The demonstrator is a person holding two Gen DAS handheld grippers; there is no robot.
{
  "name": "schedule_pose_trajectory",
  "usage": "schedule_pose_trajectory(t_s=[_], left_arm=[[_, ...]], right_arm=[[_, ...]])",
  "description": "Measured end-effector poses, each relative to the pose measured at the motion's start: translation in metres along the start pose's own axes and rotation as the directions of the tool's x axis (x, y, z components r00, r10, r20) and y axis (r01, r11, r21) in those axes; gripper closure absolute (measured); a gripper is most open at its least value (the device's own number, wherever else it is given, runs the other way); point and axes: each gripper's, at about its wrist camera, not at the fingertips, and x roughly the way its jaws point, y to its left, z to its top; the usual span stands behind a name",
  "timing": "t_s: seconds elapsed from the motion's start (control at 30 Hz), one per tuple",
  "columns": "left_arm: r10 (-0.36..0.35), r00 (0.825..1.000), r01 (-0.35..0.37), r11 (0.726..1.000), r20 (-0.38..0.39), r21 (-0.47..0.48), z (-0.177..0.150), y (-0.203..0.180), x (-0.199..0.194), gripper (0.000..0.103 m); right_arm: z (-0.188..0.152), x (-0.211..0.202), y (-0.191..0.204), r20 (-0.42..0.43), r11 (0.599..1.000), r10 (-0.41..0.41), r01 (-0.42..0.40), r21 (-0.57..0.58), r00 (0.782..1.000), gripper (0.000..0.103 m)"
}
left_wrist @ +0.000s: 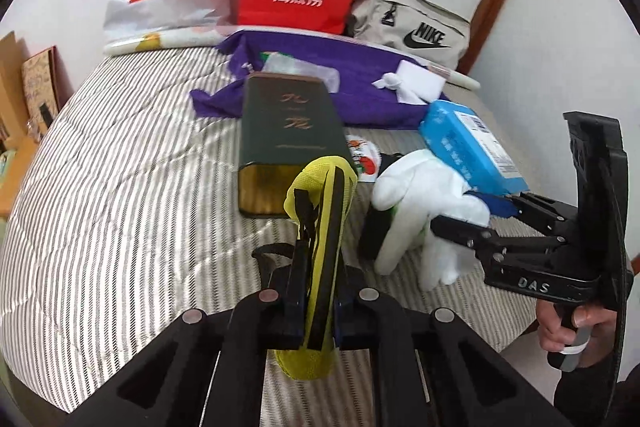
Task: Organize soft objects
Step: 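Grasp the yellow pouch with the left tool while the right tool grasps the white gloves, then lift the yellow pouch with the left tool while the right tool carries the gloves toward the towel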
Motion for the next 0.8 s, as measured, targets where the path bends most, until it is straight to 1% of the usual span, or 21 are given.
schedule_pose_trajectory(t_s=[0.03,0.1,0.13,0.17,0.2,0.37,0.43,0.63,0.73,0.8], left_arm=[[0.0,1.0,0.0,1.0,-0.007,-0.01,-0.001,0.004,0.002,0.094],[-0.007,1.0,0.006,1.0,-0.021,-0.03,-0.003,0.008,0.008,0.094],[-0.016,1.0,0.015,0.999,-0.025,-0.042,-0.004,0.011,0.01,0.094],[-0.026,0.999,0.025,0.998,-0.028,-0.05,-0.005,0.013,0.011,0.094],[-0.036,0.999,0.034,0.998,-0.028,-0.058,-0.005,0.014,0.012,0.094],[-0.037,0.999,0.036,0.997,-0.026,-0.063,-0.005,0.014,0.012,0.094],[-0.039,0.999,0.037,0.997,-0.031,-0.069,-0.006,0.015,0.012,0.094],[-0.022,0.999,0.018,0.995,-0.038,-0.096,-0.012,0.019,0.005,0.094],[-0.004,0.999,0.001,0.997,-0.039,-0.083,-0.016,0.015,-0.002,0.094],[0.008,0.999,-0.012,0.997,-0.048,-0.079,-0.017,0.014,-0.003,0.094]], right_arm=[[0.0,0.001,0.002,0.013,1.0,-0.02,0.02,-0.016,1.0,0.051],[0.0,0.002,0.005,0.021,0.998,-0.041,0.042,-0.051,0.999,0.073],[0.0,0.002,0.005,0.017,0.998,-0.035,0.036,-0.06,0.999,0.079],[-0.001,0.001,0.003,0.017,0.998,-0.023,0.024,-0.06,1.0,0.088],[-0.001,-0.001,0.001,0.024,0.998,-0.011,0.012,-0.056,1.0,0.091],[-0.006,-0.028,-0.005,0.08,0.998,0.043,-0.04,-0.049,0.996,0.093],[-0.01,-0.039,-0.007,0.094,0.998,0.049,-0.044,-0.048,0.994,0.093],[-0.034,-0.075,-0.012,0.115,0.998,0.03,-0.024,-0.058,0.993,0.093],[-0.046,-0.089,-0.021,0.122,0.999,0.026,-0.021,-0.041,0.992,0.093],[-0.055,-0.097,-0.029,0.123,1.0,0.005,-0.001,-0.027,0.992,0.093]])
